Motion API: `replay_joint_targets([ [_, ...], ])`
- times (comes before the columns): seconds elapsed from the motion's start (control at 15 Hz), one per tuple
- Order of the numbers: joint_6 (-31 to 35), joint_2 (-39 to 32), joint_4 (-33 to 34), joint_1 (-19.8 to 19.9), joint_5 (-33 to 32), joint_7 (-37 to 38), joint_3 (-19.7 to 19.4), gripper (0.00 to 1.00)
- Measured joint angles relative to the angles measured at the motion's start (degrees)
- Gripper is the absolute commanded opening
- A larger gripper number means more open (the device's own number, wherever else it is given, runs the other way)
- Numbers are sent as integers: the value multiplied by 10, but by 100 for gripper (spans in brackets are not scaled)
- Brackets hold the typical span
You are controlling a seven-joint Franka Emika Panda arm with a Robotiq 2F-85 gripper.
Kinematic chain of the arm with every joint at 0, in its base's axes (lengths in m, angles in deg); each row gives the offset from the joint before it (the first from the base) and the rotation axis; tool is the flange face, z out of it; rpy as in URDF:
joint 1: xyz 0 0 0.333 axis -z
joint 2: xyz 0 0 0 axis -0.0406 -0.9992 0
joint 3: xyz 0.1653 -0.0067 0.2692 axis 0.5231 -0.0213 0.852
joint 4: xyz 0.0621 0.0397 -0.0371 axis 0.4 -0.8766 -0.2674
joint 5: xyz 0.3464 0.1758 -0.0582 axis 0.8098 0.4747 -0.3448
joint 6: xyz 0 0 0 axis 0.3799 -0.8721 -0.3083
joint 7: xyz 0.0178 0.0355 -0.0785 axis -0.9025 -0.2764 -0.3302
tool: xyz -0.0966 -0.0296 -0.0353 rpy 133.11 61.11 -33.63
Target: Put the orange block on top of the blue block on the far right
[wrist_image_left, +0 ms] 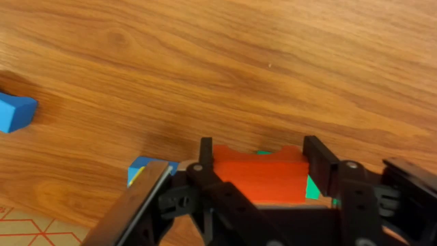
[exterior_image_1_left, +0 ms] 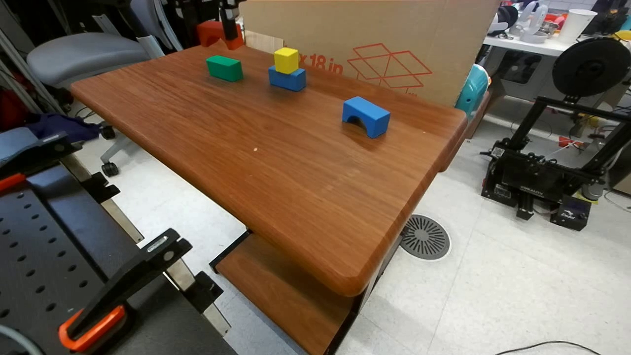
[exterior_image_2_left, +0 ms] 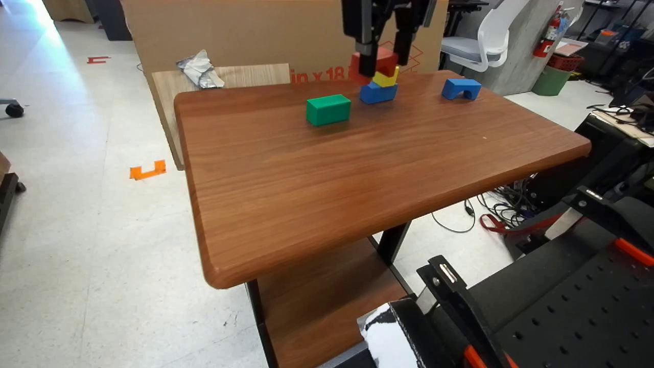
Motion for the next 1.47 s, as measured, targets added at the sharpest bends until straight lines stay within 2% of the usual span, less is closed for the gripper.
replay_joint_targets([
  [0.27,0,28,-32,45,27,-45,-3,42],
  [0.8,-23,27,-31,115,80,-127,-18,42],
  [1.47,-55,-1,18,134,84,-127,-52,42],
])
